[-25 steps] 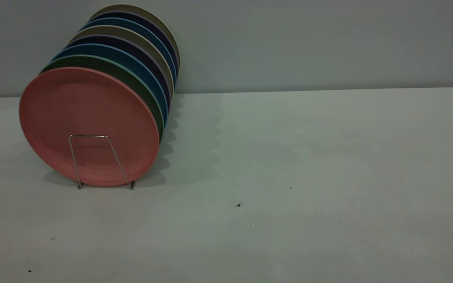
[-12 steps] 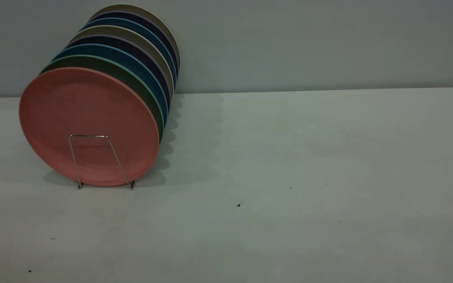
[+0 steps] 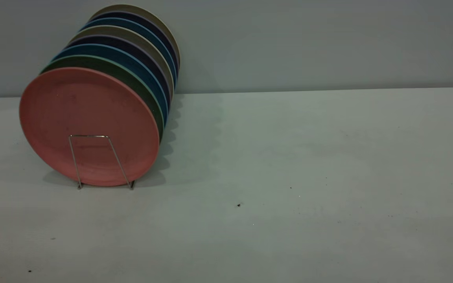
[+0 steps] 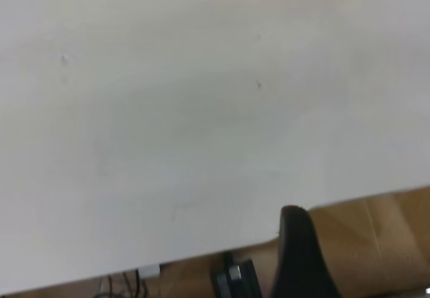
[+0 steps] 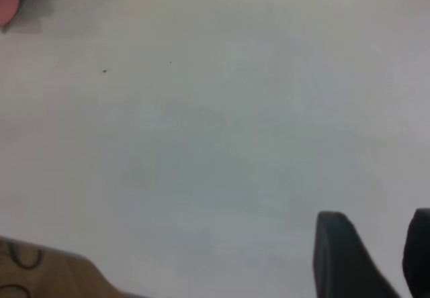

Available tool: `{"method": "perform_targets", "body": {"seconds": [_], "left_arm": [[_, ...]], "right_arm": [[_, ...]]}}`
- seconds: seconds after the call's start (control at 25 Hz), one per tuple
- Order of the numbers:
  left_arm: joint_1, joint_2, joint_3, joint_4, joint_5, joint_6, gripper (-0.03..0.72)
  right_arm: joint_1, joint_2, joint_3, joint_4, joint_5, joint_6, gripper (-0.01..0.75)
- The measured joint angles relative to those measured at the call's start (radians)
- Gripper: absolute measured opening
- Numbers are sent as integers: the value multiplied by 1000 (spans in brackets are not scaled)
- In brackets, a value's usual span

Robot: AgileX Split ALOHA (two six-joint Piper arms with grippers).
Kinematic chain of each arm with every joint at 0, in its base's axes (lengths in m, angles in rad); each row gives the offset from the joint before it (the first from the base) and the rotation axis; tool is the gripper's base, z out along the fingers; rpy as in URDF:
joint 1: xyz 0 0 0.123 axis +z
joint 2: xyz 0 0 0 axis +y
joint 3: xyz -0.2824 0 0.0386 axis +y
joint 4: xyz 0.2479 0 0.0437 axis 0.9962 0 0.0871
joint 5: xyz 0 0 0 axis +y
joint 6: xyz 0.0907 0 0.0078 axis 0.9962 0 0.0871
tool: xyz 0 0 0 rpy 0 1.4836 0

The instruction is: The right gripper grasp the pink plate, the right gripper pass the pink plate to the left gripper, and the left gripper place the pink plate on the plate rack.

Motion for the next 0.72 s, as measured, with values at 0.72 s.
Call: {"method": "perform_targets", "body": {"seconds": [0.72], "left_arm": [[71, -202, 0, -1, 17, -1, 515]], "right_arm": [[0, 0, 0, 0, 0, 0, 241]]}}
